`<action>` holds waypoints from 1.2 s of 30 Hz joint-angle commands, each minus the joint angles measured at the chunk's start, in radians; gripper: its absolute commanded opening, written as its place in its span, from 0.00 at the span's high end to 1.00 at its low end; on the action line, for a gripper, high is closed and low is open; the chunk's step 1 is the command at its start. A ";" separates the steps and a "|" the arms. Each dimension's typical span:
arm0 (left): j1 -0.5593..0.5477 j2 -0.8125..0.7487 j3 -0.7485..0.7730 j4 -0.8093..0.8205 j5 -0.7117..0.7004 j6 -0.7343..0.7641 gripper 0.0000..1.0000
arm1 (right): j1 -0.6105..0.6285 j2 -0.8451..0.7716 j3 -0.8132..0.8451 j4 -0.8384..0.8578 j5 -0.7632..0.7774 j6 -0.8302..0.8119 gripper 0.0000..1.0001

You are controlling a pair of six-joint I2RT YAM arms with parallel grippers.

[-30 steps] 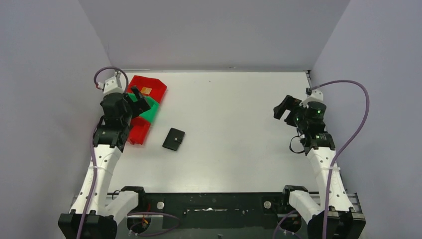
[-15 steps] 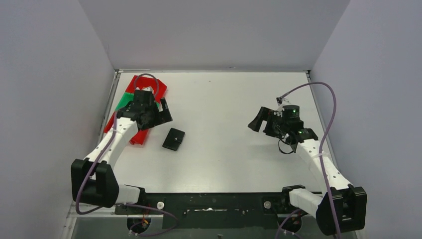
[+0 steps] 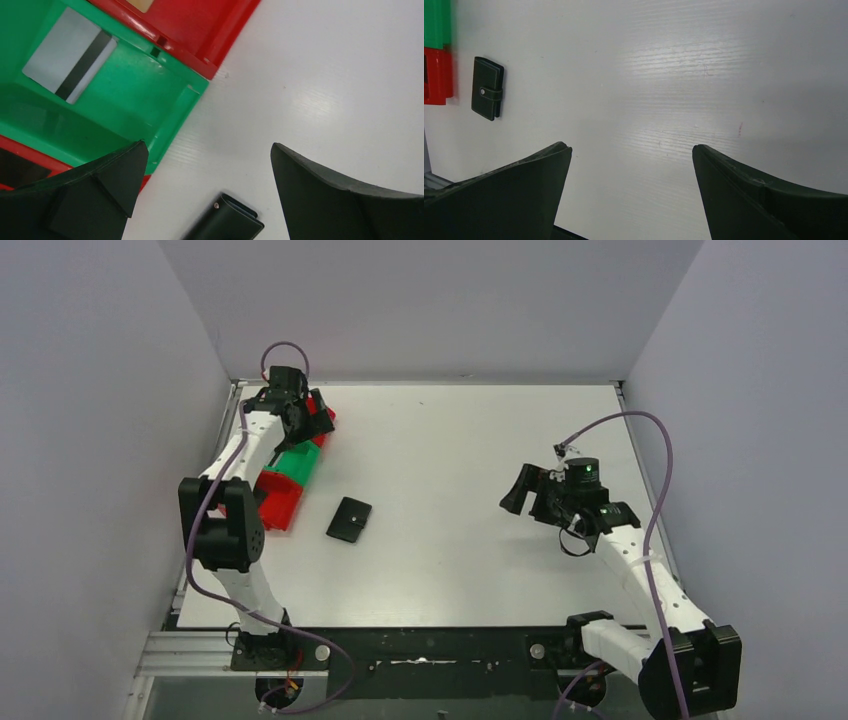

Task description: Take the credit cards out of the card holder

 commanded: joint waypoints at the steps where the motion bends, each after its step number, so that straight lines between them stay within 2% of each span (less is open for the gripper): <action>1: 0.051 0.082 0.102 -0.002 -0.029 0.018 0.03 | 0.008 -0.049 -0.003 -0.032 0.059 -0.019 0.02; 9: 0.069 0.173 0.119 0.048 -0.011 0.048 0.03 | 0.009 -0.075 -0.026 -0.065 0.108 -0.014 0.02; 16: 0.069 0.206 0.081 0.119 0.088 0.094 0.08 | 0.010 -0.070 -0.038 -0.081 0.129 -0.018 0.02; 28: 0.064 0.261 0.040 0.165 0.126 0.138 0.13 | 0.010 -0.064 -0.042 -0.091 0.142 -0.020 0.02; 32: 0.044 0.266 0.028 0.180 0.164 0.177 0.15 | 0.010 -0.067 -0.050 -0.091 0.144 -0.017 0.02; 36: -0.015 0.279 0.033 0.167 0.124 0.257 0.16 | 0.009 -0.066 -0.056 -0.088 0.143 -0.014 0.02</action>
